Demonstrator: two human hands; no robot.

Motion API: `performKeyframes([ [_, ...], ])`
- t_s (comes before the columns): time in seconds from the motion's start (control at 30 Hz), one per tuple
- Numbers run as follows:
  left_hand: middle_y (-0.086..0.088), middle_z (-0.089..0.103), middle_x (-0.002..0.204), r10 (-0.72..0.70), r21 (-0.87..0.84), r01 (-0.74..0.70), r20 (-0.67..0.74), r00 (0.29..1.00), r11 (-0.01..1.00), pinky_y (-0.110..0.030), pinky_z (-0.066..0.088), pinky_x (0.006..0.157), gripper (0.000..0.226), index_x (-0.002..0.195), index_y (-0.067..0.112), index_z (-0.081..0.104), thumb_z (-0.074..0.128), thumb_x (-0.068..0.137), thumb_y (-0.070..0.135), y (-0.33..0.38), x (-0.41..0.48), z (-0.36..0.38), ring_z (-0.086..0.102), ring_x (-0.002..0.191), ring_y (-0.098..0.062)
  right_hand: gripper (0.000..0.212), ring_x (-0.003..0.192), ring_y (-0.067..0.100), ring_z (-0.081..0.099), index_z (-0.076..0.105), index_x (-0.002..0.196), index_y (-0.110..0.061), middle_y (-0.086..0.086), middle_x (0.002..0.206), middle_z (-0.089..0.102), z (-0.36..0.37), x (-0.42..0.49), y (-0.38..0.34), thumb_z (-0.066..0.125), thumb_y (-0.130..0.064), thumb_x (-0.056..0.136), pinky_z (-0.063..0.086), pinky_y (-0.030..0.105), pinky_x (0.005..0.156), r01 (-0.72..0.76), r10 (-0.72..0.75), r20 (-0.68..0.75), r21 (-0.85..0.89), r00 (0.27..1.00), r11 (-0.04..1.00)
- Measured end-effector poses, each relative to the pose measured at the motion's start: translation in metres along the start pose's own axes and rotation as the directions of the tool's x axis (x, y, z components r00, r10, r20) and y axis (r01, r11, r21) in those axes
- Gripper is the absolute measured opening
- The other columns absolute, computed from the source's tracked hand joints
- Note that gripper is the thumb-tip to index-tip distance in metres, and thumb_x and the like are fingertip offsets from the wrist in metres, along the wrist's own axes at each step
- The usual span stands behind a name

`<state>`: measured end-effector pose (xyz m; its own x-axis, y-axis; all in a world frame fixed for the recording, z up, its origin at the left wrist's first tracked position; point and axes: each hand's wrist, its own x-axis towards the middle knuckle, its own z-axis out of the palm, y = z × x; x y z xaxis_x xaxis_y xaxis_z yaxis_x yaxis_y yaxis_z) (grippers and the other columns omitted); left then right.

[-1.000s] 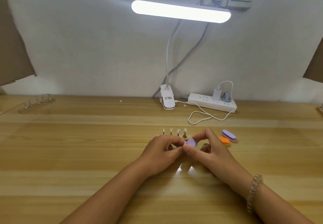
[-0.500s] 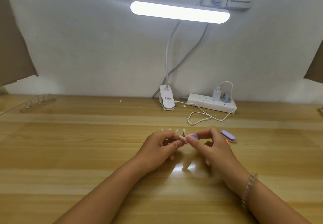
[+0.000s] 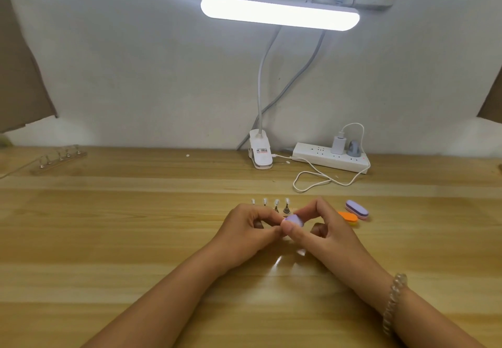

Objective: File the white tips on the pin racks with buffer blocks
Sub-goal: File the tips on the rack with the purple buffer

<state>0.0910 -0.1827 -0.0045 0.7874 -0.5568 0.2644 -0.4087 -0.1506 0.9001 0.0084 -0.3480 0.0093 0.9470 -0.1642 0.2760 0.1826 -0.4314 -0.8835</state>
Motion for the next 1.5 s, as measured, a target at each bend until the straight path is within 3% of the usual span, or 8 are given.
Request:
performKeyframes([
  [0.23,0.014,0.066,0.067,0.043,0.062,-0.042,-0.008,0.999,0.997,-0.022,0.027,0.050,0.014,0.083,0.030,0.080,0.078,0.083,0.017,0.004,-0.002,0.003,0.031,0.052,-0.011,0.029,0.068,0.013,0.052,0.058,0.094,-0.021,-0.003,0.100,0.063,0.002,0.007,0.000,0.076,-0.040,0.080,0.040,0.021,0.063,-0.028,0.023,-0.070,-0.073,0.997,0.997],
  [0.37,0.015,0.055,0.051,0.027,0.052,-0.024,-0.054,0.998,0.998,-0.024,0.028,0.052,0.016,0.079,0.035,0.079,0.078,0.083,0.019,0.004,-0.001,0.002,0.036,0.055,-0.015,0.029,0.055,0.007,0.051,0.058,0.090,-0.023,-0.005,0.081,0.063,0.001,0.000,0.000,0.078,-0.040,0.078,0.038,0.014,0.049,0.005,-0.004,0.013,-0.020,1.000,1.000],
  [0.63,0.017,0.070,0.073,0.009,0.031,-0.009,0.019,1.000,0.999,-0.017,0.042,0.056,0.008,0.090,0.024,0.078,0.075,0.088,0.017,0.005,-0.001,0.003,0.050,0.050,-0.004,0.044,0.054,0.002,0.051,0.060,0.100,-0.019,-0.004,0.095,0.065,-0.003,0.006,-0.003,0.067,-0.054,0.074,0.042,0.021,0.049,-0.173,0.194,-0.094,0.199,0.976,0.965],
  [0.77,0.006,0.072,0.077,0.002,0.023,-0.002,0.008,1.000,1.000,-0.021,0.044,0.057,0.008,0.088,0.021,0.076,0.073,0.088,0.014,0.006,0.000,0.001,0.055,0.050,-0.009,0.029,0.049,0.002,0.050,0.058,0.099,-0.023,-0.005,0.086,0.064,0.002,-0.001,-0.002,0.077,-0.035,0.080,0.038,0.016,0.042,-0.049,0.049,0.001,0.045,0.999,0.998],
  [0.9,0.007,0.071,0.070,0.004,0.031,-0.004,-0.019,1.000,1.000,-0.020,0.041,0.055,0.003,0.087,0.020,0.078,0.076,0.086,0.018,0.005,-0.001,0.001,0.052,0.045,-0.006,0.030,0.045,0.003,0.051,0.059,0.102,-0.022,-0.007,0.096,0.064,0.003,0.004,-0.004,0.075,-0.036,0.081,0.038,0.026,0.040,-0.112,0.115,-0.070,0.051,0.991,0.992],
  [1.17,0.011,0.071,0.074,-0.017,0.002,0.017,-0.028,0.999,1.000,-0.023,0.045,0.055,0.022,0.076,0.035,0.074,0.075,0.085,0.014,0.003,0.001,0.002,0.054,0.051,-0.012,0.038,0.049,0.005,0.048,0.056,0.100,-0.019,0.003,0.091,0.061,0.005,0.001,-0.003,0.083,-0.029,0.075,0.039,0.018,0.040,-0.078,0.078,-0.004,0.024,0.997,0.997],
  [1.37,0.012,0.070,0.074,-0.012,0.013,0.013,-0.044,0.999,1.000,-0.022,0.045,0.057,0.020,0.077,0.029,0.072,0.073,0.087,0.012,0.005,0.001,0.001,0.056,0.048,-0.009,0.067,0.046,0.007,0.055,0.053,0.104,-0.019,-0.008,0.086,0.067,0.005,0.001,-0.006,0.077,-0.056,0.054,0.037,0.024,0.037,-0.141,0.142,-0.002,0.087,0.990,0.986],
  [1.5,0.014,0.068,0.071,0.012,0.027,-0.011,-0.023,1.000,1.000,-0.021,0.044,0.059,0.005,0.085,0.020,0.075,0.074,0.088,0.016,0.005,0.000,0.001,0.057,0.049,-0.009,0.055,0.040,0.008,0.051,0.051,0.104,-0.015,-0.005,0.095,0.065,0.002,0.005,-0.003,0.080,-0.044,0.068,0.040,0.020,0.038,-0.159,0.169,-0.078,0.120,0.982,0.980],
])
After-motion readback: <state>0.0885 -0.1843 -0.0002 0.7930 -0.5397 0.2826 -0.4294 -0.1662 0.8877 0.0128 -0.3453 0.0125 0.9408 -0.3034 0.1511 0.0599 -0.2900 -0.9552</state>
